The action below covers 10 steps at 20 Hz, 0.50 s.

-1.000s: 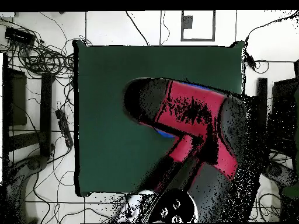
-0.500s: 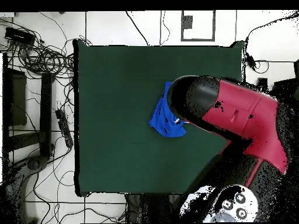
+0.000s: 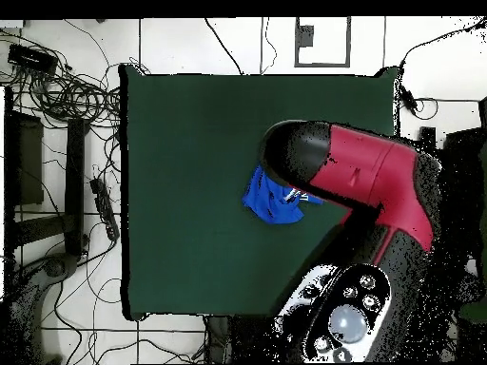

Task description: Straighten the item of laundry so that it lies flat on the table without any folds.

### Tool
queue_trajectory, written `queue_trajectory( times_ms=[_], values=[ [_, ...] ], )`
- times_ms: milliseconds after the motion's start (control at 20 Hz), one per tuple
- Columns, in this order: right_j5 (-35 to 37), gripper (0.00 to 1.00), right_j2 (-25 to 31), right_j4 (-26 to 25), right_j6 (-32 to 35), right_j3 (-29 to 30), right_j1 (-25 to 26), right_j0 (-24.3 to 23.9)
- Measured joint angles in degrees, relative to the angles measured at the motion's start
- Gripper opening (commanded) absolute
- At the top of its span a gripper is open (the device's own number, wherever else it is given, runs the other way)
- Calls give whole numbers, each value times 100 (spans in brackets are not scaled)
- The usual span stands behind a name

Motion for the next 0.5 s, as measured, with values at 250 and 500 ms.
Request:
queue_trajectory(
  times_ms=[250,500],
  values=[
    [-55,100,2,6,0,-2,277,95],
    [-55,100,3,38,0,-13,531,188]
  ],
)
